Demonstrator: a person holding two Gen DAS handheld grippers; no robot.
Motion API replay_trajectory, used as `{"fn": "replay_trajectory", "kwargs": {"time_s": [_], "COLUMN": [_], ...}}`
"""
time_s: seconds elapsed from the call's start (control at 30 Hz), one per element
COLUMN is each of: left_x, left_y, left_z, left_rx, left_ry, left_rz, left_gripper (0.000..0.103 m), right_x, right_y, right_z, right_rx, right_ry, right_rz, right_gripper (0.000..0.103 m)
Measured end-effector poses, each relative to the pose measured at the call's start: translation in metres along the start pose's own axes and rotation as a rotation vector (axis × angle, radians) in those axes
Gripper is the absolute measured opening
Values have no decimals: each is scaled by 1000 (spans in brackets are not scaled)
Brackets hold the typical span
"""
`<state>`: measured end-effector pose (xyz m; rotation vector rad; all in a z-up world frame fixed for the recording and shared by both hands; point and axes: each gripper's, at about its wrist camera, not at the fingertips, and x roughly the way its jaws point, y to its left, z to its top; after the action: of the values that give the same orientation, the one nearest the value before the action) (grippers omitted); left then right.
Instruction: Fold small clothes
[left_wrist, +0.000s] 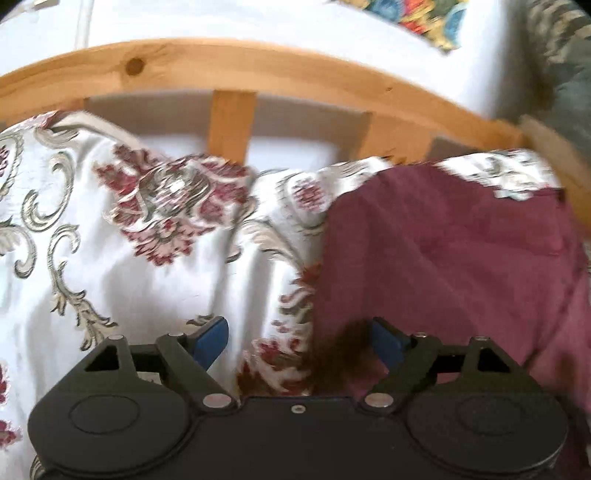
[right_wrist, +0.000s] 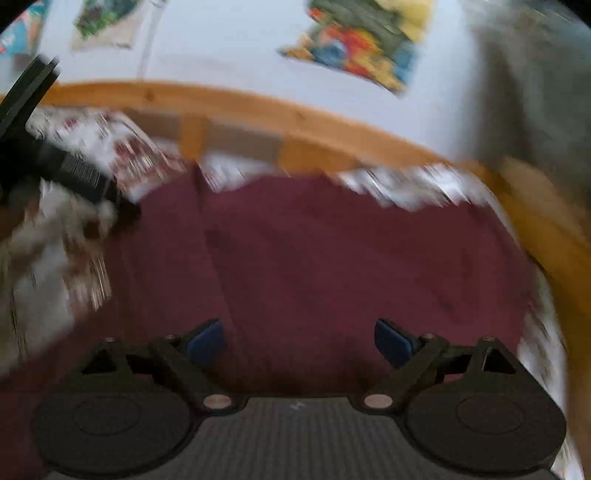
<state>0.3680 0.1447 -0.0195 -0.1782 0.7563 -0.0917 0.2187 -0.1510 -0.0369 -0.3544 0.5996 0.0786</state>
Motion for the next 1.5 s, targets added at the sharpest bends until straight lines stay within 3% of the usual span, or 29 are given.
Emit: {"fn": "replay_trajectory", "kwargs": {"time_s": [0.13,0.27,0.4,0.57,0.67,0.73,0.8,0.87,0.93,1.03,1.27,1.5], "left_x": [12,6,-6,-18,-17,-14,-11,-7,-5,-4,-7,-5], "left_y": [4,6,6,-7,-13,-17,-18,-19,-19,-18,-12,-27], "left_z": [2,1,1,4,7,9,11,15,16,17,24,23], "left_rx": [-50,-71,-85,-16,30,46,49,53,60,55,-13,36], "left_ry": [47,51,24,-20,-30,-35,-33,-27,-26,-37,-64,-71], "left_rz": [48,57,42,54,65,74,82,91,98,107,115,106], "left_gripper": [89,90,91,94,96,97,97,97,97,97,97,98], "right_x": [-21,-44,-71,-75,-69,-59,-54,-50,-45,-49,-89,-90], "right_y": [9,17,19,2,-4,-7,-5,-2,0,3,1,-14], "right_z": [-47,-69,-67,-50,-50,-53,-60,-66,-67,-67,-74,-82], "right_rx": [-19,5,149,383,425,433,424,411,413,436,476,486], "right_ry": [124,142,46,-38,-101,-90,-78,-67,-40,-54,-83,-1], "right_rz": [-109,-173,-170,-114,-158,-130,-98,-66,-42,-31,-74,-67], "right_gripper": [97,97,98,98,87,70,65,54,29,12,7,7]}}
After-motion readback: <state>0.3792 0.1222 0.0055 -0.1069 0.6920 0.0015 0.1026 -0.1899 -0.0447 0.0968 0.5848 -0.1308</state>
